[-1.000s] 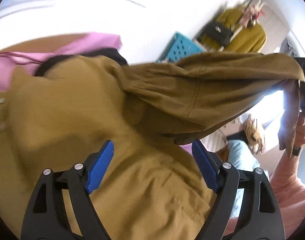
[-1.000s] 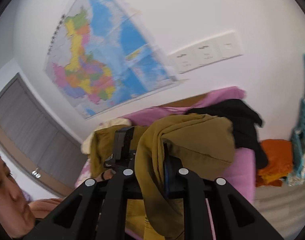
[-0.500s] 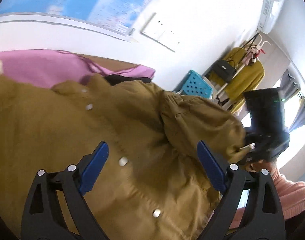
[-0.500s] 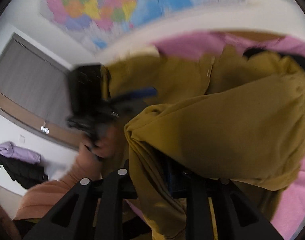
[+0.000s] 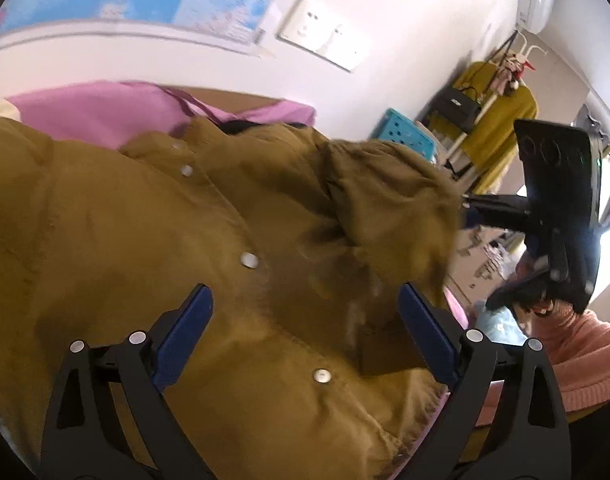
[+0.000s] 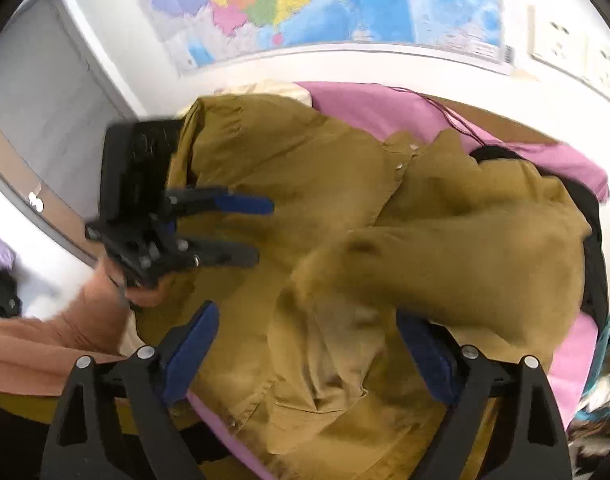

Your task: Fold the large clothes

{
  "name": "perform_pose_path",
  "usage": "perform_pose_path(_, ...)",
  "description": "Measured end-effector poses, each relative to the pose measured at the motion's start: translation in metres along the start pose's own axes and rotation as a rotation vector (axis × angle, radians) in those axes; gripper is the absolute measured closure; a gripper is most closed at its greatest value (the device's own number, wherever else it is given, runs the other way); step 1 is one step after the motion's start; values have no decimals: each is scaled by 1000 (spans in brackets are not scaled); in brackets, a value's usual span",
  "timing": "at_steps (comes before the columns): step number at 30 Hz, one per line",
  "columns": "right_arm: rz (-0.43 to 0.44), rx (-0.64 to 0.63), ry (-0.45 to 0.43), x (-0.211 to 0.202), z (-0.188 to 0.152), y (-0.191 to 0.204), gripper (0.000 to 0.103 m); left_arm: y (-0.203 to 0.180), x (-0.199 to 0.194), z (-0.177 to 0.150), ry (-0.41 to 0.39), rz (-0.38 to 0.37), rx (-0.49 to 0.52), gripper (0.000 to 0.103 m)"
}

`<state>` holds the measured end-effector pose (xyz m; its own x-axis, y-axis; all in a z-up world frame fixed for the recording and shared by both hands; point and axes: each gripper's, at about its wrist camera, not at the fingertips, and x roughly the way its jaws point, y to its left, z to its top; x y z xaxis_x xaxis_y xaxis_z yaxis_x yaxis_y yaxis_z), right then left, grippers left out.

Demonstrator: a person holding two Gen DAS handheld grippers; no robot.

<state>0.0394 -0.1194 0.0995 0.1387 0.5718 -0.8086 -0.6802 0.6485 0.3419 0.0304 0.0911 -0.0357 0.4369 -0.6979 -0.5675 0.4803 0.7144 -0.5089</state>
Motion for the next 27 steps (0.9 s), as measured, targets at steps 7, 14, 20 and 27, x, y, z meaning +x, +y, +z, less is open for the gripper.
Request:
perform_pose_path(7, 21, 158, -210, -48, -14, -53, 11, -28, 33, -27, 130, -220, 42, 6)
perform_pose_path(14, -32, 378, -297, -42, -42, -136, 10, -43, 81, -30, 235, -160, 43, 77)
perform_pose_path(20, -82, 434, -262, 0, -40, -178, 10, -38, 8, 6, 143, 9, 187, 86)
perform_pose_path(27, 15, 600, -313, 33, -8, -241, 7, 8, -24, 15, 215, 270, 173, 69)
